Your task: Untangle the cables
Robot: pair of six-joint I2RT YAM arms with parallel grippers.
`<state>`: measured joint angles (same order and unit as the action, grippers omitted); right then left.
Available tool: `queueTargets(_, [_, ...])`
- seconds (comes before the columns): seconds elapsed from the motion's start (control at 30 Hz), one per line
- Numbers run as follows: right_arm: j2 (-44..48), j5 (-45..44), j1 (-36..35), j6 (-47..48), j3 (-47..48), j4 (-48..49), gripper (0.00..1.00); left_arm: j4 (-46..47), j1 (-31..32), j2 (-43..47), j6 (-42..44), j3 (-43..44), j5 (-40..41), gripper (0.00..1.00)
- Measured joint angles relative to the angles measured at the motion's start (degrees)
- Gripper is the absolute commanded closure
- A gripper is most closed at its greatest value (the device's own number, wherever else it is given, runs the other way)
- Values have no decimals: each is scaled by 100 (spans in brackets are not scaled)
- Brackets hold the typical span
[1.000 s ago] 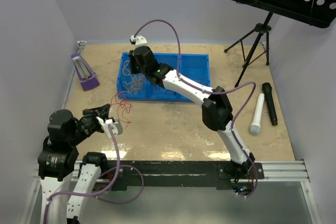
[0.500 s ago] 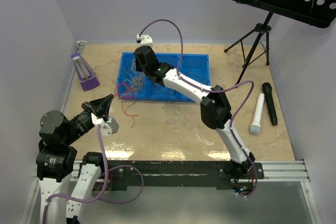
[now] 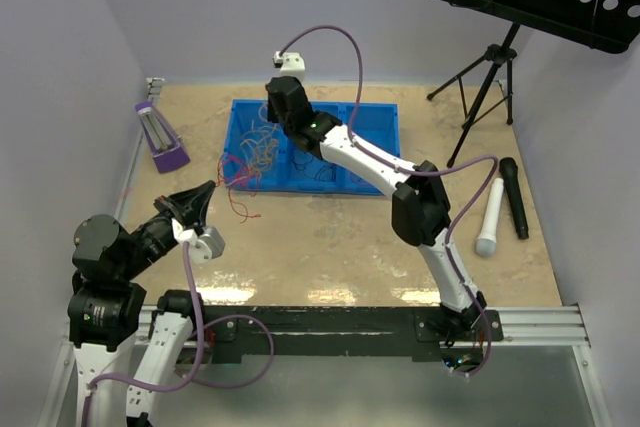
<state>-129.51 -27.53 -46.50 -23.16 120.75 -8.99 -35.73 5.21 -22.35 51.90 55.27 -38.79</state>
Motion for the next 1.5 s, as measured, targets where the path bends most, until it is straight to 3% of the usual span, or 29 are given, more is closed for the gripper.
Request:
queueTargets(0.1, [-31, 179, -4, -33, 328, -48, 60, 22, 0, 0, -50, 0, -9, 100])
queueTargets(0.2, [-101, 479, -4, -122, 516, -44, 36, 90, 0, -4, -133, 0, -55, 100])
queueTargets(0.3, [-138, 710, -2, -179, 417, -70, 27, 177, 0, -55, -164, 0, -162, 100])
queueTargets(0.47, [-52, 1078, 83, -326, -247, -68, 28, 474, 0, -302, -192, -11, -396, 100])
queueTargets(0.6, [446, 1255, 306, -463, -1056, -63, 28, 1388, 0, -623, -476, -214, -651, 100])
queueTargets(0.83, [3029, 737, 1143, -730, -2745, 219, 27, 3211, 199, -1945, -992, -396, -997, 100])
queueTargets(0.97, [4798, 131, 1672, -905, -3696, 608, 27, 3679, 1012, -3101, -793, -240, -846, 100])
queueTargets(1.07, [5598, -205, 1727, -938, -4192, 686, 27, 3987, 1488, -3919, -695, 17, -765, 100])
queueTargets(1.33, [6098, -610, 1698, -1034, -5241, 264, 26, 5431, 2304, -5654, -883, 1008, -531, 100])
queueTargets(1.5, [6201, -756, 1733, -1126, -5379, -22, 27, 6168, 2553, -6310, -1060, 1539, -278, 100])
